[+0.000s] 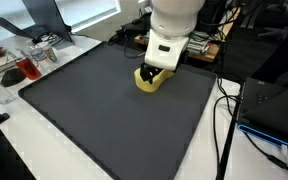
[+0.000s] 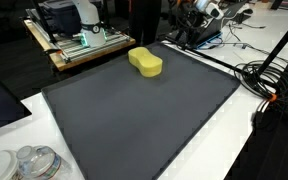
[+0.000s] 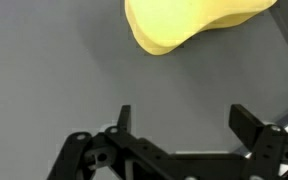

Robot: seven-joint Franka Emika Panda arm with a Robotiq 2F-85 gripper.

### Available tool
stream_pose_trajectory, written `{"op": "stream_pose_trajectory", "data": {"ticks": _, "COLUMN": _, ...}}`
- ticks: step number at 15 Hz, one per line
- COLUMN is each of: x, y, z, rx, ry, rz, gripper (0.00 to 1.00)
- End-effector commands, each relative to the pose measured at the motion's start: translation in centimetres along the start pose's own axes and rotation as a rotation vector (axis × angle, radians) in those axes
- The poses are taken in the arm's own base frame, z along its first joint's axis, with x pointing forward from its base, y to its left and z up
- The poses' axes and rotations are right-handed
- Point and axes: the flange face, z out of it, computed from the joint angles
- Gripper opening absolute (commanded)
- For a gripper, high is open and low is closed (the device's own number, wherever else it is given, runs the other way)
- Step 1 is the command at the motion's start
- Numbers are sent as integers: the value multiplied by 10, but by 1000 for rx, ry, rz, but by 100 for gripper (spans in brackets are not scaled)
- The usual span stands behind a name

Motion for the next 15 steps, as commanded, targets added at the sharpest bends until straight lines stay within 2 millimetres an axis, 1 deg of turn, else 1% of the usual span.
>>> {"op": "stream_pose_trajectory", "data": {"ticks": 1, "x": -13, "y": -20, "z": -13, "rx": -96, "ry": -43, "rz": 169, "gripper": 100}}
{"op": "stream_pose_trajectory", "data": {"ticks": 5, "x": -25, "y": -46, "z": -20, "rx": -167, "ry": -87, "rz": 367, "gripper": 100}}
{"op": "stream_pose_trajectory", "data": {"ticks": 10, "x": -37, "y": -86, "z": -27, "rx": -212, "ry": -129, "rz": 634, "gripper": 100}}
{"op": "stream_pose_trajectory", "data": {"ticks": 13, "x": -47, "y": -106, "z": -26, "rx": -203, "ry": -157, "rz": 740, "gripper": 100}}
{"op": "stream_pose_trajectory", "data": {"ticks": 15, "x": -55, "y": -114, "z": -25, "rx": -192, "ry": -162, "rz": 785, "gripper": 100}}
